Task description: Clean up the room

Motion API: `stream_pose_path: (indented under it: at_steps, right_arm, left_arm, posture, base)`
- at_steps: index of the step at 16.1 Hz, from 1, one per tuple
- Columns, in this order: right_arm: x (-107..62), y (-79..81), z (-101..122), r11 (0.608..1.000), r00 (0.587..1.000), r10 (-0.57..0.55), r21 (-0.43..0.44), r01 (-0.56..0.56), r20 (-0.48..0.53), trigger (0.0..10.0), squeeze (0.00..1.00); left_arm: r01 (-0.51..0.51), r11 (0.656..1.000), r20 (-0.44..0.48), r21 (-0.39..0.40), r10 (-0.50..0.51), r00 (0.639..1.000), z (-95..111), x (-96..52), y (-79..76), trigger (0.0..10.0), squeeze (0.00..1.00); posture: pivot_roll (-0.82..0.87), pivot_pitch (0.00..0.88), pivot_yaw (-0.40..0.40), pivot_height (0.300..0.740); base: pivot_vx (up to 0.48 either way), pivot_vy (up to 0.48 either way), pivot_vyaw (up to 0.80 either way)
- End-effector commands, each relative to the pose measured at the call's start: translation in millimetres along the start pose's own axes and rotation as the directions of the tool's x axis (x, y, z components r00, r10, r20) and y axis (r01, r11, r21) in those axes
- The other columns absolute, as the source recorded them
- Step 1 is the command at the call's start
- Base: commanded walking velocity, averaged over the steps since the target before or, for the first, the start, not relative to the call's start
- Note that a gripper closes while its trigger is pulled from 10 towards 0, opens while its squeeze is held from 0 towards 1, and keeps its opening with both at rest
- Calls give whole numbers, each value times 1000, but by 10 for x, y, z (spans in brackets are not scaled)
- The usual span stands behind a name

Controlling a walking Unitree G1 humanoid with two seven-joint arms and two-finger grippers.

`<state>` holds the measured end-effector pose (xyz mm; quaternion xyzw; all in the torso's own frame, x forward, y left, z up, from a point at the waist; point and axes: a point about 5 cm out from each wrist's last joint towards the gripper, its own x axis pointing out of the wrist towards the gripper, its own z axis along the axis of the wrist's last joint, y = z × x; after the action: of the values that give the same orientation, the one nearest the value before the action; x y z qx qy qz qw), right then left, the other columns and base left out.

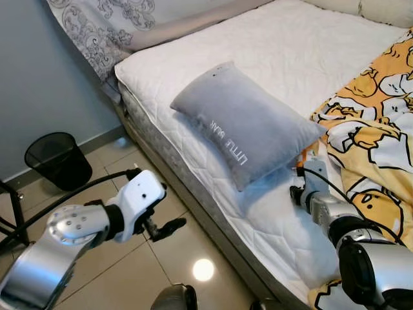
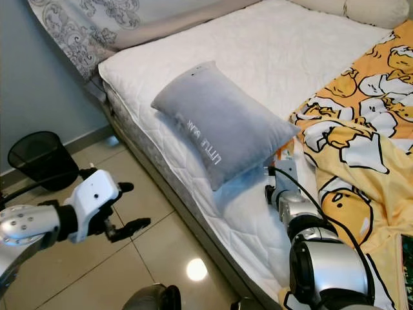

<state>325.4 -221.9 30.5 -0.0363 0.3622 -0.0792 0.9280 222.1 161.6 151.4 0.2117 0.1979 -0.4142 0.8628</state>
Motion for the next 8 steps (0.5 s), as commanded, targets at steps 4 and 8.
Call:
stream_pose_path:
  at_steps: [4,8]
  right_arm:
    - [-6,-57,74,987,999,7,159,-15,51,0,0]
    - [-54,-189,284,917,968,32,378,-127,248,0,0]
  left_arm:
    - [-7,1000,12,-21,7,1000,-68,112,-64,10000,0]
    - [-22,999,30,-46,24,999,-114,218,-98,10000,0]
  posture:
    - [32,0,61,740]
    - [-19,0,81,740]
  base:
    - [0,0,0]
    - [0,0,0]
